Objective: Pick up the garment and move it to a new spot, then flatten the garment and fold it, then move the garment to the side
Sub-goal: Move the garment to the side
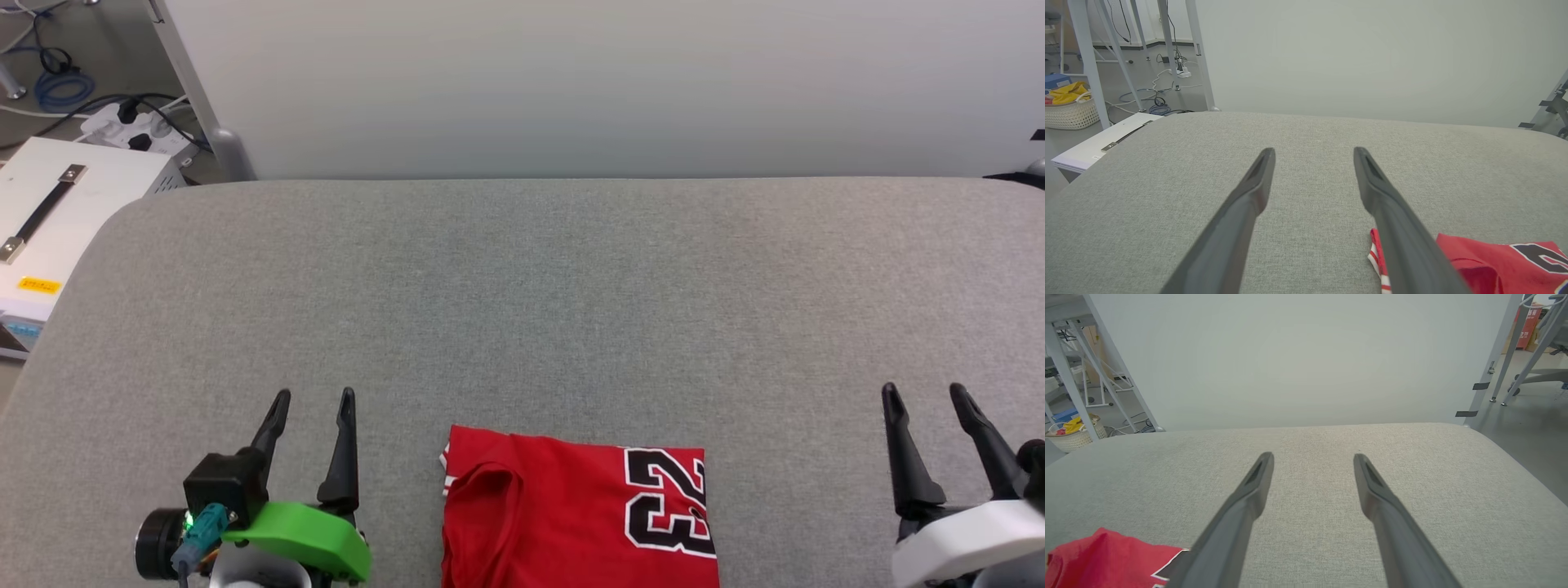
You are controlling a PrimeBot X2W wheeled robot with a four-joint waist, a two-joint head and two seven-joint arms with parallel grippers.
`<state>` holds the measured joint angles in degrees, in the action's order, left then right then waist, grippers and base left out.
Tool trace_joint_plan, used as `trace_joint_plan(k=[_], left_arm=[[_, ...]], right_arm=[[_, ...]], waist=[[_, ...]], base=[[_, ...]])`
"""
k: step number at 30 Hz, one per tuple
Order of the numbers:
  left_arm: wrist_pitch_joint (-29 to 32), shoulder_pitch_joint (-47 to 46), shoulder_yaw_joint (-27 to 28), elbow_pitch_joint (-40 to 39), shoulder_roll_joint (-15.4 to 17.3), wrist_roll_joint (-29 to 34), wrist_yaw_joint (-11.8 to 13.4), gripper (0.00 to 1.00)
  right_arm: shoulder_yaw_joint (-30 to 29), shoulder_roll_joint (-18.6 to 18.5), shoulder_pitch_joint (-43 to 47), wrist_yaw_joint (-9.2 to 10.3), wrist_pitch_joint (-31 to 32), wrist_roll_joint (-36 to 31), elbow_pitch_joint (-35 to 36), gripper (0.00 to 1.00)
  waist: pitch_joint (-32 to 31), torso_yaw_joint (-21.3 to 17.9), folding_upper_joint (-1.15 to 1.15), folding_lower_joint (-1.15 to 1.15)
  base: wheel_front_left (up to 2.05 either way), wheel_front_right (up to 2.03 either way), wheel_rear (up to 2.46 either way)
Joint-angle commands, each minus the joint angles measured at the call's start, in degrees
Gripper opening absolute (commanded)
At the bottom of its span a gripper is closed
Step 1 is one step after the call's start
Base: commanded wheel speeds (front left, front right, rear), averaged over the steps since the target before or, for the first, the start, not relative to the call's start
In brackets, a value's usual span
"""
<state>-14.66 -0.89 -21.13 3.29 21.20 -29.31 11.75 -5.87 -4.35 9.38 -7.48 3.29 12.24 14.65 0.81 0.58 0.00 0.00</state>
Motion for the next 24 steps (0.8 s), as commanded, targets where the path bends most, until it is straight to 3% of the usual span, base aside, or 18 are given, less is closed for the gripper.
trace_joint_plan(k=[1, 9, 18, 24], left_arm=[[-0.33, -1.49, 0.39, 0.10, -0.40, 0.80, -0.63, 1.00], [-0.33, -3.68, 1.60, -0.58, -1.69, 1.97, -1.46, 1.00], [-0.34, -6.29, 2.86, -1.57, -3.92, 4.03, -2.96, 1.00], [-0.34, -7.61, 3.71, -1.35, -5.50, 5.25, -3.95, 1.00]], right_arm=[[-0.87, -0.64, -0.52, -0.01, 0.52, 0.73, -0.68, 1.00], [-0.97, -5.56, 0.02, -0.01, 8.25, 10.14, -6.03, 1.00], [13.69, -12.09, -0.15, -0.01, 24.21, 26.23, -11.13, 1.00], [21.47, -13.74, -3.78, -0.01, 25.33, 32.26, -14.50, 1.00]], waist=[[0.78, 0.51, 0.00, 0.00], [3.98, 2.48, 0.00, 0.00], [8.50, 5.00, 0.00, 0.00], [10.88, 6.33, 0.00, 0.00]], base=[[0.00, 0.00, 0.00], [0.00, 0.00, 0.00], [0.00, 0.00, 0.00], [0.00, 0.00, 0.00]])
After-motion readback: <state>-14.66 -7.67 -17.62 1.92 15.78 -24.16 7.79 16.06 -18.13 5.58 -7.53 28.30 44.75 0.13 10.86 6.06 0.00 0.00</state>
